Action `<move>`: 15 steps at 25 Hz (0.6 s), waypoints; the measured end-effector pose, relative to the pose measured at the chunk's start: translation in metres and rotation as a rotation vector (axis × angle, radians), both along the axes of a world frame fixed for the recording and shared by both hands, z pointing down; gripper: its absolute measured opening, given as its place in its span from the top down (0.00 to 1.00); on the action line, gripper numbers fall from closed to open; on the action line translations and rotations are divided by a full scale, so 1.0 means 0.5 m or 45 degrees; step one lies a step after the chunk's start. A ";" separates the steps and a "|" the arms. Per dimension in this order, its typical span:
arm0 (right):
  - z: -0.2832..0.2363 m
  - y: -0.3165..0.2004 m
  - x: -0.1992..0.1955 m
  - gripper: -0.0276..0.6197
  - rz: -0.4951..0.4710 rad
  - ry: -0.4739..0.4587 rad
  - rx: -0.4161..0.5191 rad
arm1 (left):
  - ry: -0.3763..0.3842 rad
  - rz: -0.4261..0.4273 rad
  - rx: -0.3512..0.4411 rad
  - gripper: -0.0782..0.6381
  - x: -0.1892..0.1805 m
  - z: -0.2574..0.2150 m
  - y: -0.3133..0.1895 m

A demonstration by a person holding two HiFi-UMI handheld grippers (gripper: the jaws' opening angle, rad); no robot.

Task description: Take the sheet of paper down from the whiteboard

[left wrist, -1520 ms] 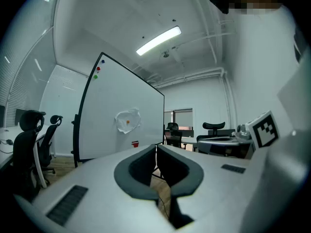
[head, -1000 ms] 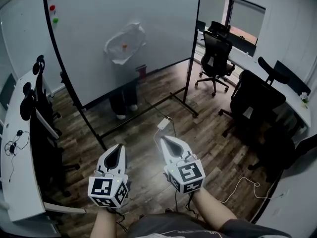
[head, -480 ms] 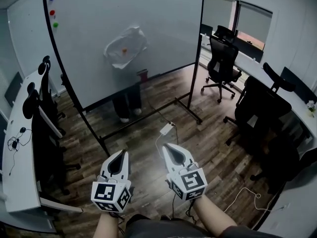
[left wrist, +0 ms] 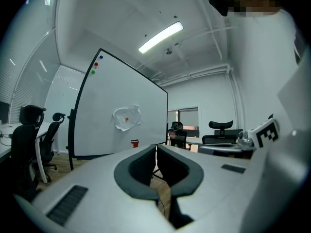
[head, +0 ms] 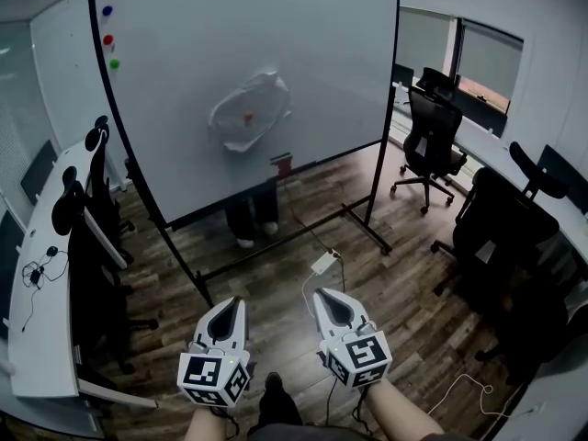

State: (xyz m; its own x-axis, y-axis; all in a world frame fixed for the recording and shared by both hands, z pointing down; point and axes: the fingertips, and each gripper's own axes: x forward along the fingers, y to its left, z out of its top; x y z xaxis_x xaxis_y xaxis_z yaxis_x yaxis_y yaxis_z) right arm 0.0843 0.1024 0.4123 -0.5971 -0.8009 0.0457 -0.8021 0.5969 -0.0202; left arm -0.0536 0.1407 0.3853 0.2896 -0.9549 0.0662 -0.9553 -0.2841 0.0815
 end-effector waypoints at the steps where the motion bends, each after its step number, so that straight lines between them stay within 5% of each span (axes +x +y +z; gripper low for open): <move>1: 0.002 -0.016 -0.007 0.92 -0.003 0.009 0.001 | 0.005 -0.006 0.002 0.87 -0.010 0.001 -0.019; 15: -0.004 -0.331 -0.140 0.92 0.079 0.030 -0.002 | -0.012 0.063 -0.030 0.87 -0.145 0.015 -0.355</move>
